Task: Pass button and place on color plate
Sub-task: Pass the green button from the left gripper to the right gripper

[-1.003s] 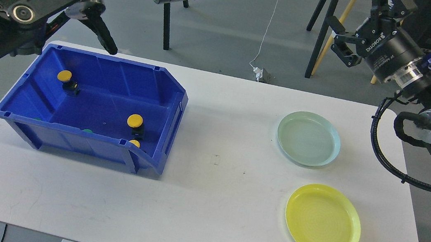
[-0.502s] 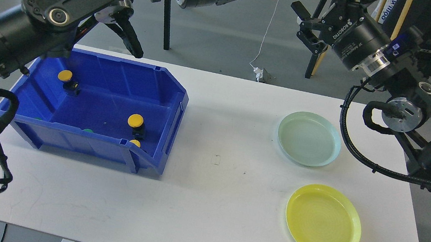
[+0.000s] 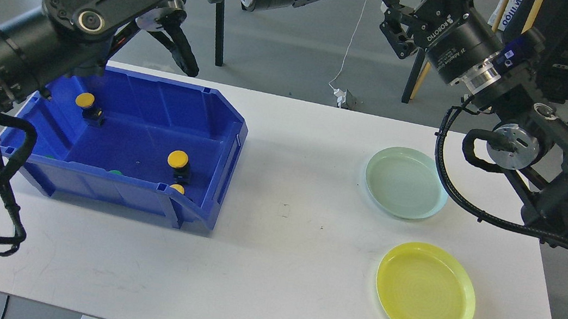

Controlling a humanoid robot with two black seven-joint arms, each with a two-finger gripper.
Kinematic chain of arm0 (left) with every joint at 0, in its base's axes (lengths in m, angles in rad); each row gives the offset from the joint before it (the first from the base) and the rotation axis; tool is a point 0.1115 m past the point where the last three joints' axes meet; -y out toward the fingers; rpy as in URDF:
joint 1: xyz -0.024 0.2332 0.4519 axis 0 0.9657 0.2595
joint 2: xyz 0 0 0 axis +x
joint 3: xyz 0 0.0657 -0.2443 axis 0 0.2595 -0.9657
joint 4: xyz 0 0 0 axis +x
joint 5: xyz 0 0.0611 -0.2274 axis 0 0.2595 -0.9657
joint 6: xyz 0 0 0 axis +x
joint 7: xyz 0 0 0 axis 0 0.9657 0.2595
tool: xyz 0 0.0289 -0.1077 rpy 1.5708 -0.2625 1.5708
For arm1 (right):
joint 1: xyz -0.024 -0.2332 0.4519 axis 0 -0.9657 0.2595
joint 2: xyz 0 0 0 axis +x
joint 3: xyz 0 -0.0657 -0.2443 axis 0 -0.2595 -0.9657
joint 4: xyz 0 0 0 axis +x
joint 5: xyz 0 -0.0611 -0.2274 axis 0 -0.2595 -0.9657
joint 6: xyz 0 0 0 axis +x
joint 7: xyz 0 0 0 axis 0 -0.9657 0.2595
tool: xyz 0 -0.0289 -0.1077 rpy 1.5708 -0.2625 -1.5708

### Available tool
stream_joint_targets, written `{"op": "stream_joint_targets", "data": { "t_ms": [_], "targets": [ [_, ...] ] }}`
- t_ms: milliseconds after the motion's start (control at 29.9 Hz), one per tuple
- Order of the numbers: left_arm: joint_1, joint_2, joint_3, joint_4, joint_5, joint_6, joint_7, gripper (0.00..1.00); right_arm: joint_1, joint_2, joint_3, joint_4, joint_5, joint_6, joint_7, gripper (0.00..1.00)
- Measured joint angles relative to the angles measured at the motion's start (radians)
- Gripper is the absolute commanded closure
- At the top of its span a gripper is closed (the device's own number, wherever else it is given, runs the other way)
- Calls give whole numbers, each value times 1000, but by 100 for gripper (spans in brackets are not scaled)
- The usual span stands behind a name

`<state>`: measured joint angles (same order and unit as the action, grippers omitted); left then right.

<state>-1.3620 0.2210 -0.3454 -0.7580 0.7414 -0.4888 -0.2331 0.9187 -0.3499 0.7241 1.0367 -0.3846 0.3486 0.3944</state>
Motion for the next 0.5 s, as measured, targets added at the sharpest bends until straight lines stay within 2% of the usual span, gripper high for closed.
{"op": "stream_joint_targets", "data": {
  "t_ms": [67,167,234,334,468,502],
  "targets": [
    [2,-3,-4,0,-3,0,-1,73,0,1,0,0,0,-3,2,24],
    [2,-8,-5,0,-24,0,-1,72,0,3,-1,0,-3,-4,2,30],
    [2,-9,-2,1,-36,0,-1,72,0,4,-1,0,-3,-5,2,44],
    [2,-9,-1,0,-41,0,-1,72,0,4,-2,0,-12,-5,2,55],
    [2,-8,0,0,-42,0,0,72,0,4,-2,0,-36,-3,1,80],
    [2,-7,0,0,-42,0,0,72,0,4,-2,0,-38,-2,1,83]
  ]
}}
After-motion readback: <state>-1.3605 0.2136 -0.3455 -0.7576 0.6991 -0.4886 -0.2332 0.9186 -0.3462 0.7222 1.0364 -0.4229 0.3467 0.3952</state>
